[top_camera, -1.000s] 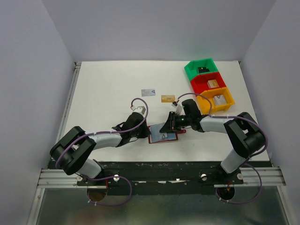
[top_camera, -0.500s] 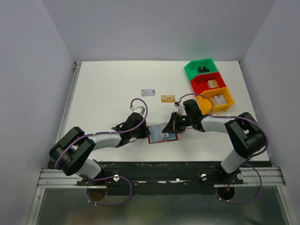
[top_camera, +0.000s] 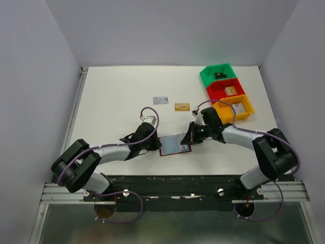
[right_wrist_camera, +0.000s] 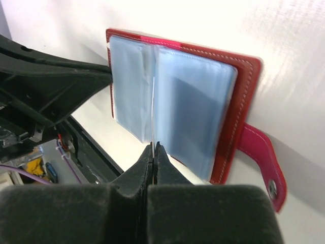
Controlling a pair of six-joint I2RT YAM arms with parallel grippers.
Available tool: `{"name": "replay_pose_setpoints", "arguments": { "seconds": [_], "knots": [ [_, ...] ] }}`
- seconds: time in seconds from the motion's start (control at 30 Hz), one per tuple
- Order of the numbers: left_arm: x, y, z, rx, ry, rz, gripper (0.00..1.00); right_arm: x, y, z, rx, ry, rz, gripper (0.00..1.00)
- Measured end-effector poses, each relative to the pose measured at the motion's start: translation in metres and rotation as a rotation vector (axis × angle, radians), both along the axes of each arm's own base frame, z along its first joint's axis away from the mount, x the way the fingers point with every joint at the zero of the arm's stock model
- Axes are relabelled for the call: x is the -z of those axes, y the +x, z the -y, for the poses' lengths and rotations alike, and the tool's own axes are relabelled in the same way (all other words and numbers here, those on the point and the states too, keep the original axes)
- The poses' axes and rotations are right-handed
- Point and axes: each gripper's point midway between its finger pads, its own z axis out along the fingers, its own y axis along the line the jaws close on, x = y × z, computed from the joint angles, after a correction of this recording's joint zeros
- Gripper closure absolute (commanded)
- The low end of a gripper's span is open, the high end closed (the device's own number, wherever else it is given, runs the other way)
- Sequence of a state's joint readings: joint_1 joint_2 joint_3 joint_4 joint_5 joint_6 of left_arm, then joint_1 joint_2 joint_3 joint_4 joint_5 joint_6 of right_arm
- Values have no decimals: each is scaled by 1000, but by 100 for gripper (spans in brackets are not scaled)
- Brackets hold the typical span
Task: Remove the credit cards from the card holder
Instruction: Remove the credit card from the card holder, then place the credit card at the center of the board.
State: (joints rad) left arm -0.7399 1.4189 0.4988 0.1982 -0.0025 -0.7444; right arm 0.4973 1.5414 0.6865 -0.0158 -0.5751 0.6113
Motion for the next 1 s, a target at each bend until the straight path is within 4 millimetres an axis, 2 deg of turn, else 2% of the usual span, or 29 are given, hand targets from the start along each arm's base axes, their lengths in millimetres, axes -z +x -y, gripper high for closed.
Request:
{"name": "replay_pose_setpoints", "arguments": {
  "seconds": [0.07, 0.2, 0.27, 0.33, 0.4, 0.47, 0.6, 0.73, 0.8, 0.9, 1.0],
  "knots": [
    [0, -1, -2, 0, 8, 1, 88, 0, -2, 5, -2, -27, 7, 100],
    [-6, -2, -5, 12, 19, 19, 48, -11, -2, 12, -14, -60, 56, 100],
    [-13, -2, -6, 23, 20, 38, 36, -20, -2, 14, -27, -64, 90, 100],
    [-25, -2, -7, 32, 20, 60, 10, -31, -2, 15, -51, -64, 132, 100],
    [-41, 1, -6, 35, 10, 91, 4, -44, -2, 15, -79, -55, 173, 100],
    [-63, 4, -5, 39, -11, 135, 4, -58, -5, 12, -119, -25, 211, 100],
    [-133, 3, 0, 106, -112, 294, 6, -90, -23, -2, -244, 101, 257, 100],
    [-199, -23, 11, 316, -247, 447, 17, -120, -50, -19, -408, 206, 278, 100],
    [-224, -40, 17, 433, -289, 505, 23, -133, -65, -26, -489, 230, 286, 100],
    [-246, -62, 22, 588, -326, 564, 29, -147, -81, -32, -576, 247, 306, 100],
    [-245, -75, 22, 690, -340, 561, 34, -155, -95, -33, -634, 253, 310, 100]
  ]
}}
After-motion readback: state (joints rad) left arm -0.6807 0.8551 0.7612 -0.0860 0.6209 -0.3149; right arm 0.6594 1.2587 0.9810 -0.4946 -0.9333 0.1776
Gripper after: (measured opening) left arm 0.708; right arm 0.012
